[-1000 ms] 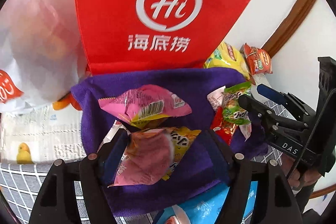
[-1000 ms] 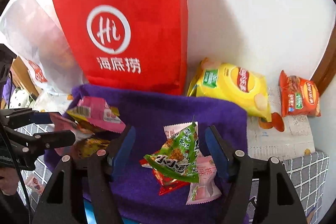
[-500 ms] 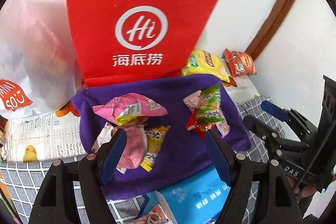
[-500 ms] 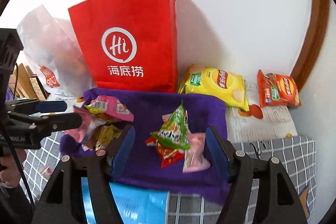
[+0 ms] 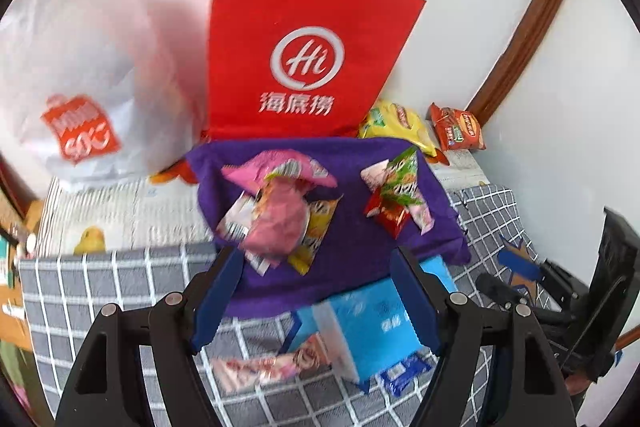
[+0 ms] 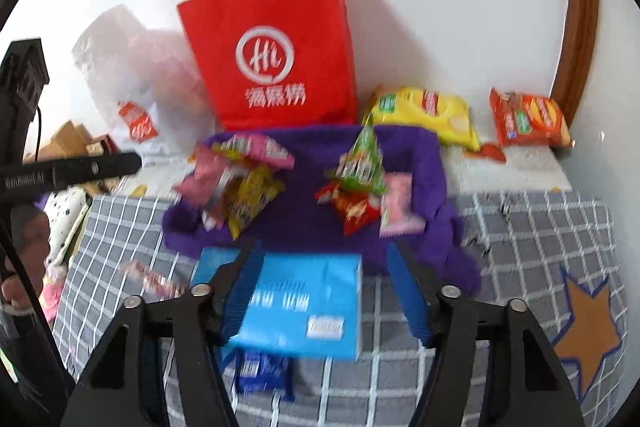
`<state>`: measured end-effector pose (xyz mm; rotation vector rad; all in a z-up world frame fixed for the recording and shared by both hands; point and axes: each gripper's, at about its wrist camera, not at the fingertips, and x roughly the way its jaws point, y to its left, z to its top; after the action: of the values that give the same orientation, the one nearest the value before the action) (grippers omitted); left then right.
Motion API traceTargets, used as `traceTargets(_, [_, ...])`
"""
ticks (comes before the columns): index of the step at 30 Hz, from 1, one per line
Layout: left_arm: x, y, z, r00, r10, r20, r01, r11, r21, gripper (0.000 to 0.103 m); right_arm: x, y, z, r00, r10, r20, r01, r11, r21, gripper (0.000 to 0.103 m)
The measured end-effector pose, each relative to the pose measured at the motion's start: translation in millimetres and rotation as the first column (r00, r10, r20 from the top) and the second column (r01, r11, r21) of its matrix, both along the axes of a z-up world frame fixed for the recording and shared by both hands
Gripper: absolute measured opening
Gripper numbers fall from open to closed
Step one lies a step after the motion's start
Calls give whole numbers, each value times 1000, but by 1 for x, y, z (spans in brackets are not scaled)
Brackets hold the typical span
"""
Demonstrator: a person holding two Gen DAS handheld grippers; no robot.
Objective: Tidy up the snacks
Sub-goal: 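Move both open tools back toward the blue tissue pack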
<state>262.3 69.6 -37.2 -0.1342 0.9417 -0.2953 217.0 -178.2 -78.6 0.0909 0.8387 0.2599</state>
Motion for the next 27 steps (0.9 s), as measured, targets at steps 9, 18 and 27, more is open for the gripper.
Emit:
traceTargets(9, [-35, 25, -21, 997, 77, -32, -77, 997, 7, 75, -45, 21, -46, 995, 62, -81, -62, 998, -3, 59])
traceTargets(18, [-60, 39, -46, 992, 100, -78, -101, 995, -14, 75, -53, 44, -85, 980, 116, -161, -117, 993, 0, 68])
traceTargets(27, [-75, 52, -63, 988, 116, -104, -119, 993, -22, 75, -42, 65, -111, 977, 96, -192, -107, 993, -45, 69])
